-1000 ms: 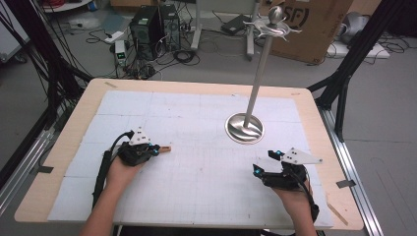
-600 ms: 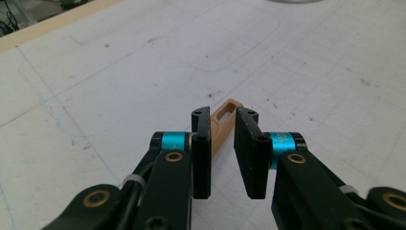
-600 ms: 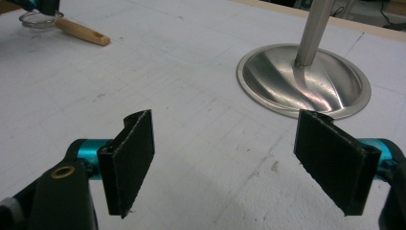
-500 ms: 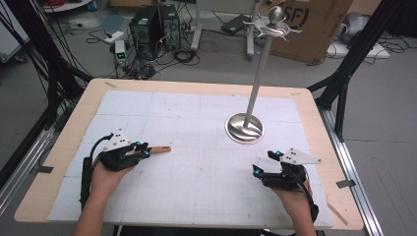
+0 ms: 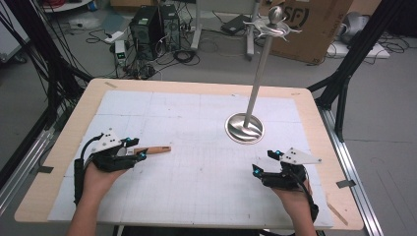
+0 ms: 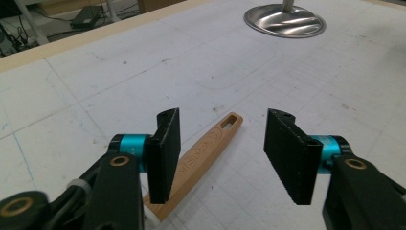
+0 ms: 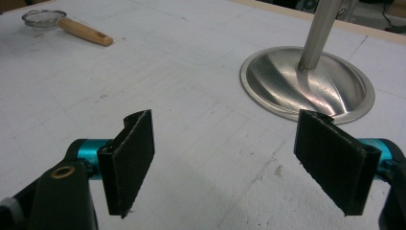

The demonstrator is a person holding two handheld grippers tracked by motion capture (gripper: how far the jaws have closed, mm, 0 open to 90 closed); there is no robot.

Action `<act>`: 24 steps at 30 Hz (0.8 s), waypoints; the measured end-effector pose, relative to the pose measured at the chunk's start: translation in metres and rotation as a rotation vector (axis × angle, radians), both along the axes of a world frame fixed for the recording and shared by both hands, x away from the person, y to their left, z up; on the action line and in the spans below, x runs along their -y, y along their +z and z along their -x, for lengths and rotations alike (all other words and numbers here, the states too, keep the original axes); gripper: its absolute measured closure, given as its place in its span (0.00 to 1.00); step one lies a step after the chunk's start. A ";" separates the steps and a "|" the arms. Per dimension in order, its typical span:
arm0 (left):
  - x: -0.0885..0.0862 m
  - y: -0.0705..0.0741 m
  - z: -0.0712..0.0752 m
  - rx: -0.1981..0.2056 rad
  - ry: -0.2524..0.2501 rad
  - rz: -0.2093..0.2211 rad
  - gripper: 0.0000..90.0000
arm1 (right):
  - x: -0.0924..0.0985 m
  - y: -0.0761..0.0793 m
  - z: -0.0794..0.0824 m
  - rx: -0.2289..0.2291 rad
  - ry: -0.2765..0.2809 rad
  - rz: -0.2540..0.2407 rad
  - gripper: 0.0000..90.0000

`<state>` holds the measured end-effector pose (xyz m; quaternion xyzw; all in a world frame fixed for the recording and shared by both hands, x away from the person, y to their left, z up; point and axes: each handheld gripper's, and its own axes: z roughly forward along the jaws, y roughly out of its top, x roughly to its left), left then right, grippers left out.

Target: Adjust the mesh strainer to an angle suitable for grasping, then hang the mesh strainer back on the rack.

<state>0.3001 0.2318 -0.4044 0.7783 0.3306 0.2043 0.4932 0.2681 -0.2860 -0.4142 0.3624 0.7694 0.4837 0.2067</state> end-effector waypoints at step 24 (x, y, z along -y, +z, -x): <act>-0.005 -0.001 -0.003 -0.010 0.019 -0.013 0.29 | 0.009 0.001 0.002 -0.002 -0.020 -0.023 0.23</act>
